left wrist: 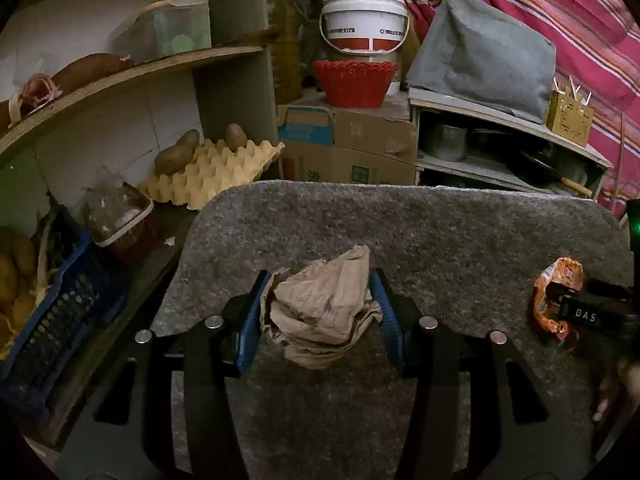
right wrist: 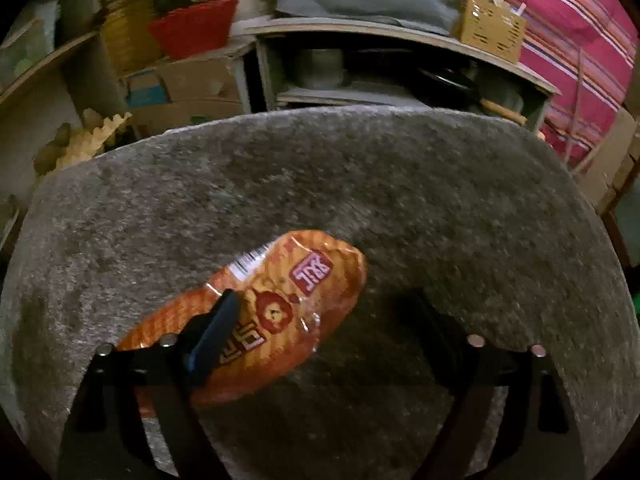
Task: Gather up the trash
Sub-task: 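Grasp the orange snack wrapper with the right tool while the left holds the paper, then carry the wrapper and beige paper over the basket and open both tools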
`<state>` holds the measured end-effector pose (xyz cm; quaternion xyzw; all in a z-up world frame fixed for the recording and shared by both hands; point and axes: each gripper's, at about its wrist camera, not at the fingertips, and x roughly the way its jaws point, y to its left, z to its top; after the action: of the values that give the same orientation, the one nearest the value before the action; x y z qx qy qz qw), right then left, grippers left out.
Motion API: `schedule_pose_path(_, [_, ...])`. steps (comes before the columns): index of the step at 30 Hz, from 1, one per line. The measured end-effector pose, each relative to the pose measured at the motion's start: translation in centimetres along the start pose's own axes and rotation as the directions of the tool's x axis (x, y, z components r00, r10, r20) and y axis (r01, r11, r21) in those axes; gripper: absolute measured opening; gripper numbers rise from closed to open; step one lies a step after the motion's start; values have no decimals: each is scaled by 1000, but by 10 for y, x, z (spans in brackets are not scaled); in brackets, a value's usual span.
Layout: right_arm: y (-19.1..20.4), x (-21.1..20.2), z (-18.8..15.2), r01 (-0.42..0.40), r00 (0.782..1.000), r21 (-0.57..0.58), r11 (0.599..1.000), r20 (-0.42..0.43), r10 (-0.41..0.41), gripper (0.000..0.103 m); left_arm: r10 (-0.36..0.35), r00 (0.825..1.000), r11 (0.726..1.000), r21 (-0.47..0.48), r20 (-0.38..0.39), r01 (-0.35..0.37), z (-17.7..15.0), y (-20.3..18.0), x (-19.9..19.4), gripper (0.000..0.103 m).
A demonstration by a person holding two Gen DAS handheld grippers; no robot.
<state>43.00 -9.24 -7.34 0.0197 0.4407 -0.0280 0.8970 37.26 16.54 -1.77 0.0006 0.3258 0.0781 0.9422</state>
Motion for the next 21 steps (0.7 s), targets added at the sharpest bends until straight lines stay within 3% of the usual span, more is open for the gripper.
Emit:
schedule_pose_path(2, [5, -2, 0, -35, 999, -34, 999, 15, 36, 49, 11, 1000, 1000, 3, 1, -11, 1, -2, 0, 49])
schedule_pose_path(3, [6, -3, 0, -40, 999, -42, 998, 17, 41, 43, 13, 1000, 1000, 3, 0, -13, 1, -2, 0, 49])
schedule_pose_path(4, [8, -6, -1, -43, 999, -58, 997, 26, 45, 23, 16, 1000, 1000, 0, 0, -16, 1, -2, -1, 49])
schedule_pose_path(7, [3, -13, -2, -75, 996, -70, 995, 46, 78, 3, 22, 1000, 1000, 3, 2, -22, 1, -7, -5, 49])
schedule_pose_path(10, [-15, -25, -5, -75, 994, -55, 996, 74, 78, 2, 31, 999, 1000, 3, 12, -31, 1, -12, -12, 49])
schedule_pose_path(13, [-53, -45, -12, -75, 990, -15, 997, 115, 76, 2, -8, 1000, 1000, -8, 16, 8, 2, -23, -22, 49])
schedule_pose_path(21, [-214, -129, -64, 16, 971, 172, 985, 232, -56, 2, -110, 993, 993, 39, 31, 109, -3, -98, -51, 49])
